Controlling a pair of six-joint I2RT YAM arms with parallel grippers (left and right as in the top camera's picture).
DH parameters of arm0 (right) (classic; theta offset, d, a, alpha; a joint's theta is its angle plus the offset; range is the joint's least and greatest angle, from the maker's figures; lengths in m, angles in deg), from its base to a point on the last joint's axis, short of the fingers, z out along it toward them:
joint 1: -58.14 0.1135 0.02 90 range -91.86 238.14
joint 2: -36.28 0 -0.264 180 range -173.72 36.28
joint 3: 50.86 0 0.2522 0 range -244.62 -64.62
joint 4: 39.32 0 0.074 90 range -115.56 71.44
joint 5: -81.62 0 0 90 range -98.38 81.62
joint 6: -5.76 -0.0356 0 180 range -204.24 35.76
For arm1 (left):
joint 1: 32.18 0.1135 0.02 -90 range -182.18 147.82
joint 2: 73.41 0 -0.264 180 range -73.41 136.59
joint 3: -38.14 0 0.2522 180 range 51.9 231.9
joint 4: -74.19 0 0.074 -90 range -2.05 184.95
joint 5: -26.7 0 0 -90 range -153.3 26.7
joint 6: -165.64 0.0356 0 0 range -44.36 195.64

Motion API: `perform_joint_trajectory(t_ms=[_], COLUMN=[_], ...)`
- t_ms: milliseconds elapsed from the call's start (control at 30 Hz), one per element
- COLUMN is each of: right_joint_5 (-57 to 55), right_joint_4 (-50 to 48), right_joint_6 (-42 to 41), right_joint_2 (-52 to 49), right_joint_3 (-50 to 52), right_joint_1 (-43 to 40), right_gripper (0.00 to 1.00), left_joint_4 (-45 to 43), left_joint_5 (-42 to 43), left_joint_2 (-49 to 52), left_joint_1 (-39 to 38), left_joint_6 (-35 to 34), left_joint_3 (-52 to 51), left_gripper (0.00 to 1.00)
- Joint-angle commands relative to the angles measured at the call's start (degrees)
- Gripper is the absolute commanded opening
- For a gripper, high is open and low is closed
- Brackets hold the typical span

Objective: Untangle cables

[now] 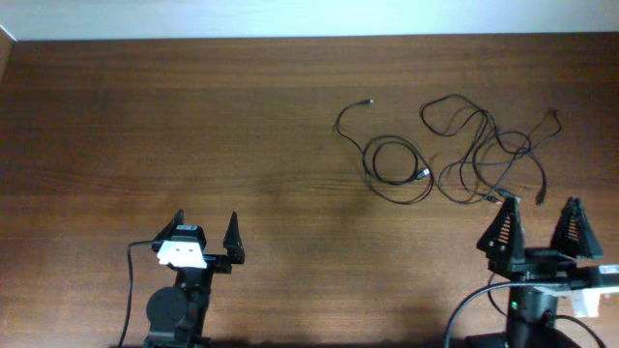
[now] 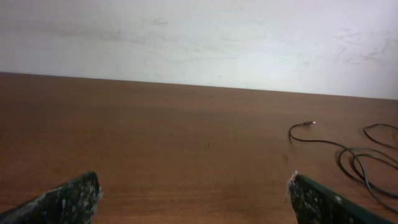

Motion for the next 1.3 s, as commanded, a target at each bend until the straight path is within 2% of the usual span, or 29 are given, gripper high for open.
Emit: perform_joint_trajectory(t_ms=[0, 100, 267, 300, 400, 1267], right_joint_5=[2.0, 1.7, 1.4, 4.7, 6.2, 6.7], right_joint_4=[-3.7, -1.3, 20.9, 21.4, 21.4, 21.3], right_joint_6=[-0.2, -0.2, 1.7, 9.0, 16.0, 16.1], right_joint_2=[0.5, 0.5, 0.5, 0.5, 0.5, 0.3], right_joint_3=[9.0, 14.9, 15.4, 15.4, 15.4, 15.4], right_joint_1=[-0.8, -1.0, -1.0, -1.0, -1.0, -1.0], right_gripper=[0.99, 0.99, 0.99, 0.98, 0.98, 0.99], left_joint_4=[0.3, 0.3, 0.3, 0.3, 0.3, 0.3], left_joint_5=[0.7, 0.7, 0.7, 0.7, 0.7, 0.7], left_joint_2=[-0.3, -0.3, -0.3, -0.3, -0.3, -0.3], left_joint_1=[-0.2, -0.2, -0.2, -0.2, -0.2, -0.2], left_joint_6=[0.9, 0.9, 0.9, 0.9, 0.9, 0.9], left_joint_3=[-0.1, -0.1, -0.1, -0.1, -0.1, -0.1], left_gripper=[0.99, 0.99, 0.99, 0.99, 0.99, 0.99])
